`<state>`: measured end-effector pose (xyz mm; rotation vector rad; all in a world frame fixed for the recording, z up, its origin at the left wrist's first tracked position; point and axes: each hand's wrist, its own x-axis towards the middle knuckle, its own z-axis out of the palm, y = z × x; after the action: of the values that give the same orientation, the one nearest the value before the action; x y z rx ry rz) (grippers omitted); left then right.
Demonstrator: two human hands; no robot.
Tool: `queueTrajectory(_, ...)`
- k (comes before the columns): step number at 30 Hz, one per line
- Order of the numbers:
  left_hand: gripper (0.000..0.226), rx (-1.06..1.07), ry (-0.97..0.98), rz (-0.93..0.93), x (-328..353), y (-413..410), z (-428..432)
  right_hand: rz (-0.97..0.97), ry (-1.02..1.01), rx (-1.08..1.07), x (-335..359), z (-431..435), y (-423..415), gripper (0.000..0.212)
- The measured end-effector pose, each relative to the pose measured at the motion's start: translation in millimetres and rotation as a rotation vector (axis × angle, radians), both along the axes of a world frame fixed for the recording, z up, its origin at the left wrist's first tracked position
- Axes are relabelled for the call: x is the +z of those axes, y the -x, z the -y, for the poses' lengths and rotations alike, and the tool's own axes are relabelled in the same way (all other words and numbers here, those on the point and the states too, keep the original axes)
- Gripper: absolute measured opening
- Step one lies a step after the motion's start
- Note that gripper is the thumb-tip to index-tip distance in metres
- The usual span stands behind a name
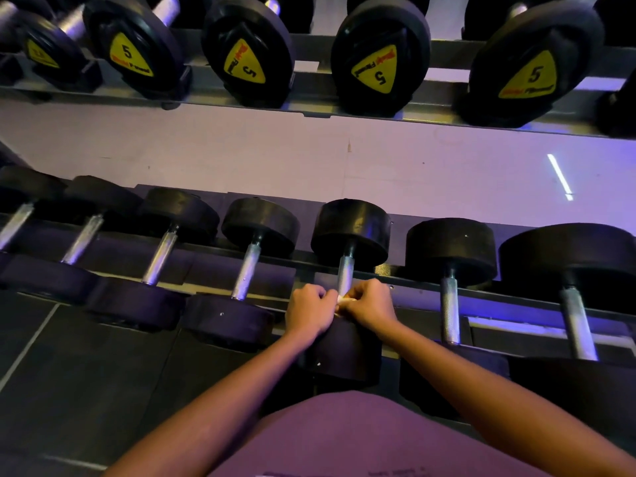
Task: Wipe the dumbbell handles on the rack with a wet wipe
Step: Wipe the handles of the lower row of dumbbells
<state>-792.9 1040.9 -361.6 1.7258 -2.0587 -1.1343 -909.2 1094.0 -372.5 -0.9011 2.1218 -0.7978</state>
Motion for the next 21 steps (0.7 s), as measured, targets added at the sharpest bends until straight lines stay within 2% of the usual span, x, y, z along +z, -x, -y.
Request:
queueTrajectory(7,0.038,-0.007,0.016,-0.019,4,-3,-3,-0.142,0.106,-0.108,18,35,7,0.019)
queueTrajectory(12,0.042,0.0,0.021,-0.025,4,-3,-4,-0.111,0.02,-0.043,17,24,2,0.024)
queueTrajectory(15,0.036,0.0,0.019,-0.035,2,-4,-4,-0.057,-0.059,0.012,3,4,0,0.03)
queueTrajectory(18,0.035,-0.001,0.026,-0.049,3,-4,-4,-0.011,-0.073,-0.014,-3,-2,4,0.032)
queueTrajectory(21,0.036,-0.004,0.022,-0.042,3,-3,-3,-0.025,0.008,-0.048,1,9,7,0.033)
